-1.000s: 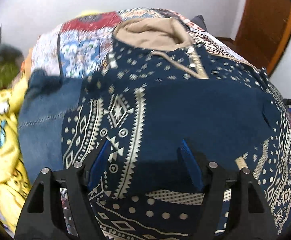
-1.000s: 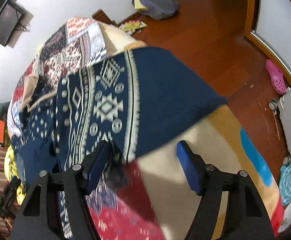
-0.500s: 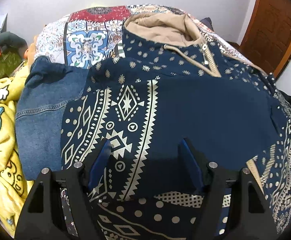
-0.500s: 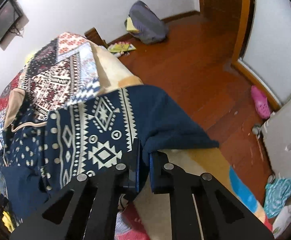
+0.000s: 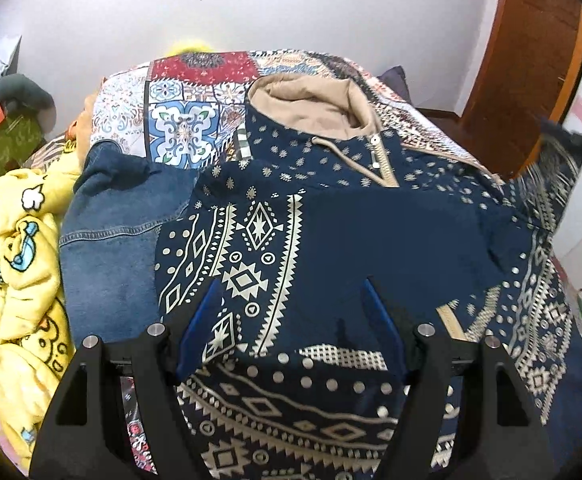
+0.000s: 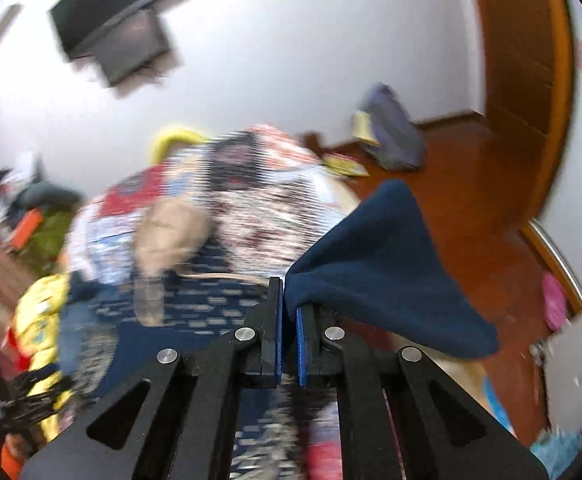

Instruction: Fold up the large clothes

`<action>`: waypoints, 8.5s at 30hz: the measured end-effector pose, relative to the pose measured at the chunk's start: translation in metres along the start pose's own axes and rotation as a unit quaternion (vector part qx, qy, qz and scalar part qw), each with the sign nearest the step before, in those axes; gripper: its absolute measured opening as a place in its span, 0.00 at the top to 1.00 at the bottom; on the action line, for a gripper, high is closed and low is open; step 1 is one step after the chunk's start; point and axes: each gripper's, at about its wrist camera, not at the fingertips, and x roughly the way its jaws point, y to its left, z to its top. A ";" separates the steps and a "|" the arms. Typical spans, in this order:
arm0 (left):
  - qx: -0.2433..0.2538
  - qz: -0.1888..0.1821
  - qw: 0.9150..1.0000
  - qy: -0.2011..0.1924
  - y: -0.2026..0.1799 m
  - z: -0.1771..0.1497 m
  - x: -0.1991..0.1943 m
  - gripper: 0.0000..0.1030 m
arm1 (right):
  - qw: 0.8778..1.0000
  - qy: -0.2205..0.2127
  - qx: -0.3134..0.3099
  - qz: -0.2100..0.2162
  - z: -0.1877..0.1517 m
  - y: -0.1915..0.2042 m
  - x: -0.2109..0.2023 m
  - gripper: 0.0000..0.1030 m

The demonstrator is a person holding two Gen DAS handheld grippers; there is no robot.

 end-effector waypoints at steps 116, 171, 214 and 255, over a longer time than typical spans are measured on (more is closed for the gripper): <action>-0.081 0.021 0.996 -0.032 0.103 -0.031 -0.078 0.29 | 0.927 0.276 -0.184 0.176 -0.098 0.248 0.070 0.52; -0.099 -0.017 0.994 0.031 0.052 0.169 0.113 0.18 | 0.986 0.157 -0.042 0.021 0.049 0.065 0.177 0.33; 0.049 -0.074 0.996 -0.006 -0.021 0.110 -0.016 0.93 | 0.983 0.114 -0.124 0.076 -0.022 0.082 0.047 0.94; 0.031 -0.018 0.998 0.048 0.003 0.059 0.039 0.64 | 0.968 0.149 -0.188 0.071 -0.070 0.139 0.092 0.52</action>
